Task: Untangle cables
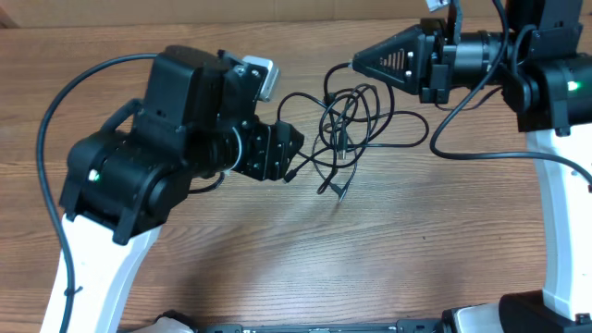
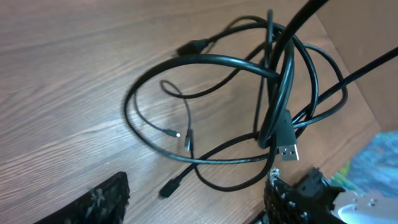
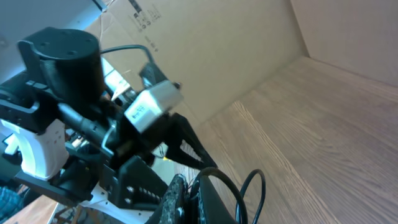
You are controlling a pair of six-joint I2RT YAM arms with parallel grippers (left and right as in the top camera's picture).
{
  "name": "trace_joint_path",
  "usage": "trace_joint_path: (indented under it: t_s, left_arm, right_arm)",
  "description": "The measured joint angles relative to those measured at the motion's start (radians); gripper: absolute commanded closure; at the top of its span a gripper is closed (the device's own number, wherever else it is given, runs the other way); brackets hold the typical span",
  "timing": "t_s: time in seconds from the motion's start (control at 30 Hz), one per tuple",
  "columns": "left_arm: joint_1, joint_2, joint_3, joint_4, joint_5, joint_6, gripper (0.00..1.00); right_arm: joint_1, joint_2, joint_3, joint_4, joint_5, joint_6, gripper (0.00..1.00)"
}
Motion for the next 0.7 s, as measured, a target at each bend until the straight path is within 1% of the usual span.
trace_joint_path:
  t_s: [0.2, 0.27, 0.3, 0.33, 0.37, 0.4, 0.43, 0.47, 0.6, 0.7]
  left_arm:
    - [0.0, 0.033, 0.0, 0.007, 0.048, 0.005, 0.32]
    - [0.0, 0.037, 0.0, 0.021, 0.059, 0.005, 0.33]
    - [0.0, 0.038, 0.0, 0.029, 0.066, 0.005, 0.36]
    - [0.0, 0.038, 0.0, 0.037, 0.073, 0.005, 0.44]
    - [0.0, 0.038, 0.0, 0.043, 0.079, 0.003, 0.56]
    - [0.0, 0.038, 0.0, 0.048, 0.084, 0.004, 0.82]
    - [0.0, 0.038, 0.0, 0.052, 0.087, 0.005, 0.95]
    - [0.0, 0.038, 0.0, 0.053, 0.089, 0.009, 0.96]
    - [0.0, 0.038, 0.0, 0.056, 0.093, 0.012, 0.95]
    - [0.0, 0.038, 0.0, 0.058, 0.092, 0.013, 0.9]
  right_arm:
    - [0.03, 0.0, 0.0, 0.09, 0.018, 0.073, 0.96]
    - [0.042, 0.0, 0.0, 0.098, 0.03, 0.085, 0.96]
    - [0.049, 0.0, 0.0, 0.098, 0.04, 0.089, 0.96]
    - [0.058, 0.0, 0.0, 0.098, 0.051, 0.094, 0.96]
    - [0.065, 0.0, 0.0, 0.098, 0.061, 0.095, 0.96]
    - [0.072, 0.0, 0.0, 0.098, 0.067, 0.098, 0.96]
    - [0.079, 0.0, 0.0, 0.099, 0.074, 0.101, 0.96]
    - [0.084, 0.0, 0.0, 0.103, 0.077, 0.104, 0.96]
    - [0.103, 0.0, 0.0, 0.135, 0.089, 0.13, 0.96]
    - [0.111, 0.0, 0.0, 0.178, 0.089, 0.167, 0.96]
